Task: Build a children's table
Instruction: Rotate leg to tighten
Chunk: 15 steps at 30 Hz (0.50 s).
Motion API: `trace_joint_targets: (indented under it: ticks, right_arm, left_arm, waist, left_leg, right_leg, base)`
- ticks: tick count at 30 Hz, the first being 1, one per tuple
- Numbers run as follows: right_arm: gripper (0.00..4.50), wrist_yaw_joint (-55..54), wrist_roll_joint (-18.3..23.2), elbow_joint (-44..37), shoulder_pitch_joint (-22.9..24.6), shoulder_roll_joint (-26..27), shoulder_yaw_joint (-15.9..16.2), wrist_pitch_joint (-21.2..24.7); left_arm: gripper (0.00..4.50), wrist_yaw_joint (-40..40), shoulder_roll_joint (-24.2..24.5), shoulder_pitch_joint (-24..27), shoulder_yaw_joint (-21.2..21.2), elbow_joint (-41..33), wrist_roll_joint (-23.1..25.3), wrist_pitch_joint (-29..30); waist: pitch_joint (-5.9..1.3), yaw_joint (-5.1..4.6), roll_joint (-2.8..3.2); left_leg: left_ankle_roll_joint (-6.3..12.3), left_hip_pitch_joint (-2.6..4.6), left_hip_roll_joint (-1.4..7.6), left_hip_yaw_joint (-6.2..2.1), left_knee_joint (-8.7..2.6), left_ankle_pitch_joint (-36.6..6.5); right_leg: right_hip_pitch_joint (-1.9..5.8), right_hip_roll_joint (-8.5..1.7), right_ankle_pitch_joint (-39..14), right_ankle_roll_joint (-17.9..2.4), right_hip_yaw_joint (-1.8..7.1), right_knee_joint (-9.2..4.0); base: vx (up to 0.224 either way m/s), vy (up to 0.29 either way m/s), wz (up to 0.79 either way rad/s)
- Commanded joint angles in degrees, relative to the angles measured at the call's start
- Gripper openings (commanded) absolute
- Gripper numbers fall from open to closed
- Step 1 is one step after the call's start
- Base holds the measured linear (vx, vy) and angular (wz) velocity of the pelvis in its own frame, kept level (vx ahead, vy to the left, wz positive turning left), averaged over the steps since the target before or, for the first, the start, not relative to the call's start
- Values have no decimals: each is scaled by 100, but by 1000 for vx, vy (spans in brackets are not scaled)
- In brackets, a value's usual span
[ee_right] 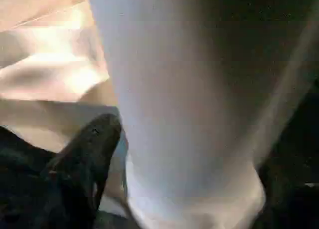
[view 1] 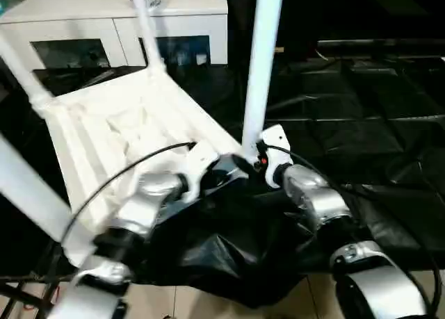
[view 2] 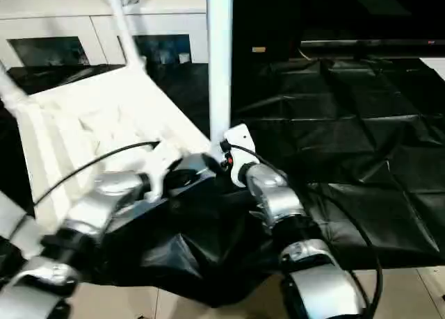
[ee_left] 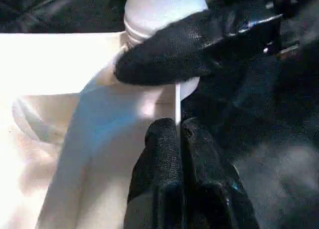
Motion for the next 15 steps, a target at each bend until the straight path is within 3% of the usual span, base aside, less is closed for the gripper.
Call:
trace_joint_targets:
  ticks: [1, 2, 8, 9, 12, 15]
  right_arm:
    - [408, 785, -132, -358, 70, -194, 435, -121]
    - [408, 1151, -167, -525, 144, -378, 561, -159]
    - [408, 2686, -13, -1209, 440, -1083, 892, -30]
    - [408, 2996, 39, -1329, 488, -1211, 975, 24]
    - [374, 3200, 125, -1461, 500, -1258, 1025, 66]
    - [371, 3231, 147, -1503, 503, -1251, 1021, 94]
  left_arm:
    - [0, -695, 63, 129, -243, -203, -275, -91]
    - [0, -903, 190, 167, -275, -249, -299, -111]
    - [0, -1830, 624, 255, -363, -343, -448, -298]
    - [0, -2050, 705, 252, -367, -396, -524, -239]
    - [0, -2420, 818, 235, -411, -484, -654, -161]
    - [0, -2466, 832, 227, -420, -485, -667, -167]
  waist:
    - [-358, 42, -67]
    - [-365, 52, -50]
    - [-351, 160, -106]
    - [-348, 205, -111]
    - [-333, 212, -99]
    - [-335, 215, -100]
  left_leg:
    - [256, 27, 99, -19, -383, -1403]
    - [266, 32, 105, -13, -380, -1377]
    - [393, 35, 122, 17, -362, -1279]
    - [377, 53, 126, 18, -369, -1316]
    - [269, 54, 127, 5, -391, -1438]
    - [219, 54, 127, -1, -395, -1450]
  right_leg:
    - [290, -220, -1149, -1330, 192, -413]
    - [279, -224, -1069, -1350, 197, -403]
    - [274, -234, -933, -1435, 211, -385]
    - [267, -235, -1033, -1424, 216, -390]
    - [260, -238, -1260, -1387, 217, -402]
    - [255, -242, -1288, -1374, 222, -399]
  base:
    - [0, 0, 0]
    - [0, 0, 0]
    - [0, 0, 0]
    - [0, 0, 0]
    - [0, 0, 0]
    - [0, 0, 0]
